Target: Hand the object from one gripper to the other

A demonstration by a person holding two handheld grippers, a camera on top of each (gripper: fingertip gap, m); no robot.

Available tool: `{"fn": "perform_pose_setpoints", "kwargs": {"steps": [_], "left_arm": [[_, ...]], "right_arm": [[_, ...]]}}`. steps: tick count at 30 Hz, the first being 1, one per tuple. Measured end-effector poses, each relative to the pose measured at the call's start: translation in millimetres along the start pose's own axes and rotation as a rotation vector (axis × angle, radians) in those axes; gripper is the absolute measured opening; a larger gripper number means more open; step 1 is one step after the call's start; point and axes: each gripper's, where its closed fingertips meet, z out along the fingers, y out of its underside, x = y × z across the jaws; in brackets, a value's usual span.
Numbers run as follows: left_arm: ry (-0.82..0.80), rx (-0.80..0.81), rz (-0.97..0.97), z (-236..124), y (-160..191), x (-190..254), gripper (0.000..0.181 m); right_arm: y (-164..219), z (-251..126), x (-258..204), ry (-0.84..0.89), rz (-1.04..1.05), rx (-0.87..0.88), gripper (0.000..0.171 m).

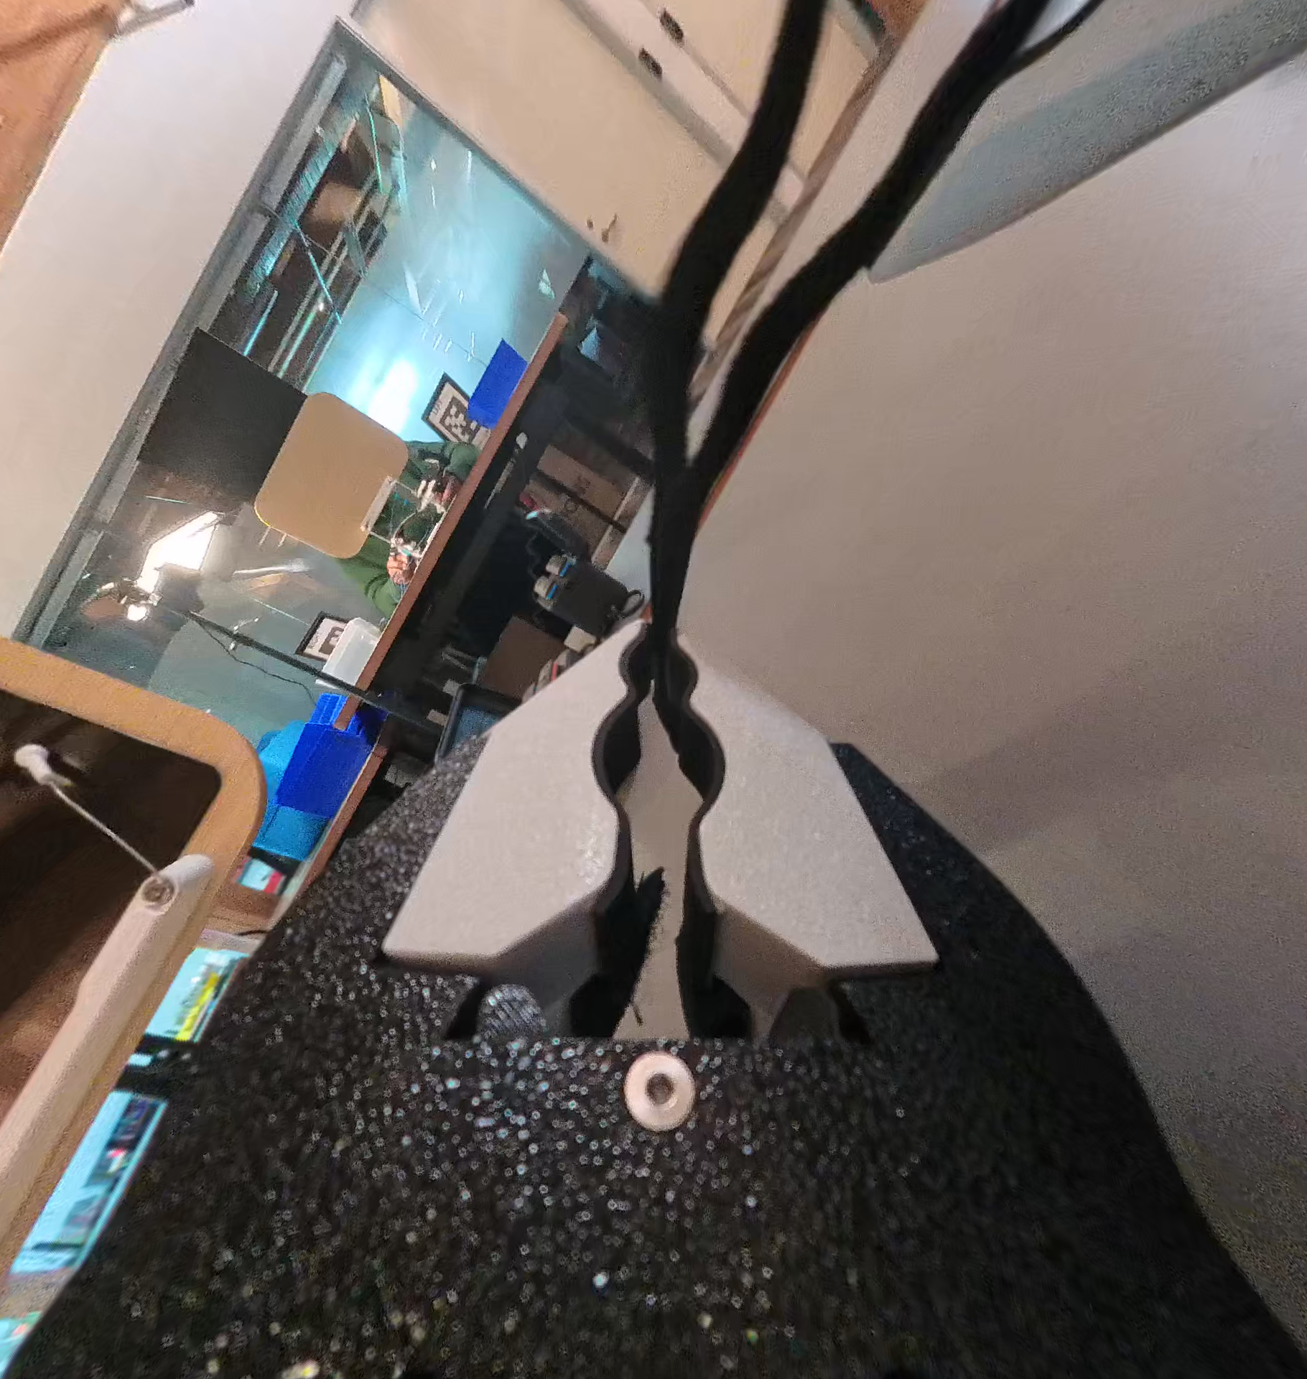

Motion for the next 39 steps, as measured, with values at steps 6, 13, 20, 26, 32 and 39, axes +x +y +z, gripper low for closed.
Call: {"fn": "perform_pose_setpoints", "kwargs": {"steps": [6, 13, 20, 26, 32, 39], "left_arm": [[-0.001, -0.021, 0.043, 0, -1, 4, 0.0], [-0.016, 0.059, 0.019, -7, -17, 2, 0.0], [-0.148, 0.233, -0.205, -24, -37, -30, 0.026], [-0.085, 0.441, -0.415, -35, -50, -38, 0.067], [0.2, 0.638, -0.633, -49, -66, -24, 0.046], [0.637, 0.584, -0.891, -44, -84, 20, 0.06]], "right_arm": [[5, 8, -32, -0.113, -0.149, -0.101, 0.093], [50, 12, -50, -0.168, -0.158, -0.372, 0.053], [38, 10, -32, -0.164, 0.206, -0.318, 0.002], [29, 7, -19, -0.309, 0.931, -0.175, 0.002], [11, 1, -10, -0.543, 1.516, 0.03, 0.002], [-20, -5, 1, -0.662, 1.72, 0.293, 0.001]]}}
